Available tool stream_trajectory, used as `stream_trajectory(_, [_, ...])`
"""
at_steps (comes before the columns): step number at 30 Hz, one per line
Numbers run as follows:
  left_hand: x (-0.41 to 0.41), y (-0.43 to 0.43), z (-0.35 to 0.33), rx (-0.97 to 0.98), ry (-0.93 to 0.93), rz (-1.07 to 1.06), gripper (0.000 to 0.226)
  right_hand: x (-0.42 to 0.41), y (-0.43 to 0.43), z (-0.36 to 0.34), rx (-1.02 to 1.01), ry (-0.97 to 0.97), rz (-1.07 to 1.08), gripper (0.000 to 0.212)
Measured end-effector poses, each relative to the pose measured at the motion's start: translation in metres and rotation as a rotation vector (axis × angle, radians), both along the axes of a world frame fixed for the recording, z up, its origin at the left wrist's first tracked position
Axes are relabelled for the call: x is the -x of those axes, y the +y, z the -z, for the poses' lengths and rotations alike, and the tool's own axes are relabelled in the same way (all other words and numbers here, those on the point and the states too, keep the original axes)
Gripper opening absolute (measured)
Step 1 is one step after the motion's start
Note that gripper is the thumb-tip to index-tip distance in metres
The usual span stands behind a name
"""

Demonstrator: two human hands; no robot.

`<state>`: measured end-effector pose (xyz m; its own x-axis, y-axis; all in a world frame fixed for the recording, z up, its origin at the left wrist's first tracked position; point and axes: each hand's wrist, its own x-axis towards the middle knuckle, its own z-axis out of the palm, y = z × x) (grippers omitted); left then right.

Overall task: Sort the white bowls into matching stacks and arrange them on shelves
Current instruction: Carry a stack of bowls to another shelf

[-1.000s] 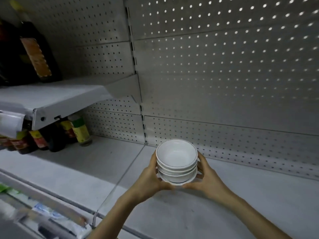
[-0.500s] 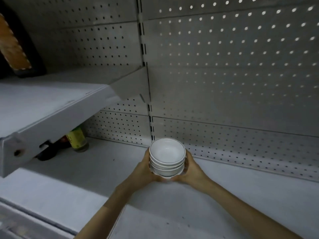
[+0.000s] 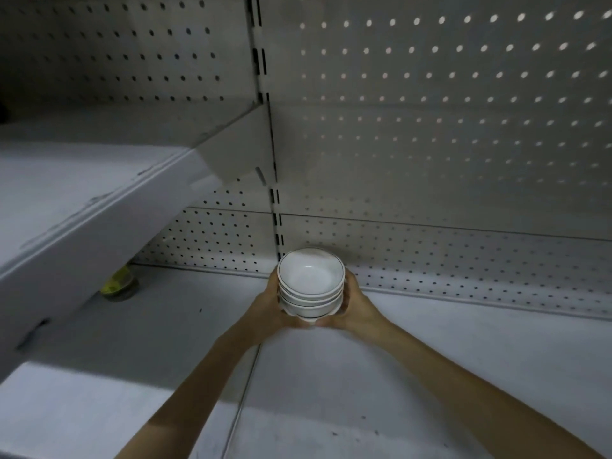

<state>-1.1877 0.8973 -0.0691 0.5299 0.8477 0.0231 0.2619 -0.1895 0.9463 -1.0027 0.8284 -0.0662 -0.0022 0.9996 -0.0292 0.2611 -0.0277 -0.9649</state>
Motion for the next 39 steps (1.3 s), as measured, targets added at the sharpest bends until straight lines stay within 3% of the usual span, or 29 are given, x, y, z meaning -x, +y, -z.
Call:
stream_trajectory(5, [0.002, 0.001, -0.010, 0.029, -0.057, 0.085, 0.091, -0.002, 0.002, -0.006, 0.004, 0.027, 0.012, 0.086])
stream_trajectory(14, [0.009, 0.006, -0.001, 0.030, -0.004, 0.019, 0.109, 0.009, 0.003, -0.017, -0.035, -0.066, 0.202, 0.079])
stream_trajectory(22, [0.012, 0.009, 0.000, 0.021, -0.063, 0.092, 0.118, 0.014, 0.001, -0.018, -0.007, -0.091, 0.237, 0.092])
stream_trajectory(24, [0.012, 0.009, -0.006, 0.055, -0.081, 0.094, 0.112, 0.017, 0.001, -0.020, -0.010, -0.074, 0.236, 0.087])
stream_trajectory(28, [0.012, 0.007, -0.015, 0.080, -0.113, 0.053, 0.068, 0.024, 0.000, -0.026, -0.029, -0.030, 0.282, 0.076])
stream_trajectory(32, [0.013, 0.002, -0.026, 0.045, -0.086, 0.015, 0.053, 0.027, -0.007, -0.034, -0.038, -0.075, 0.278, 0.070])
stream_trajectory(35, [0.012, -0.007, -0.039, 0.005, -0.011, -0.010, 0.041, 0.020, -0.026, -0.047, -0.008, -0.230, 0.269, 0.079])
stream_trajectory(39, [0.016, -0.016, -0.055, -0.301, 0.184, -0.155, 0.060, -0.013, -0.073, -0.062, -0.088, -0.805, 0.328, 0.068])
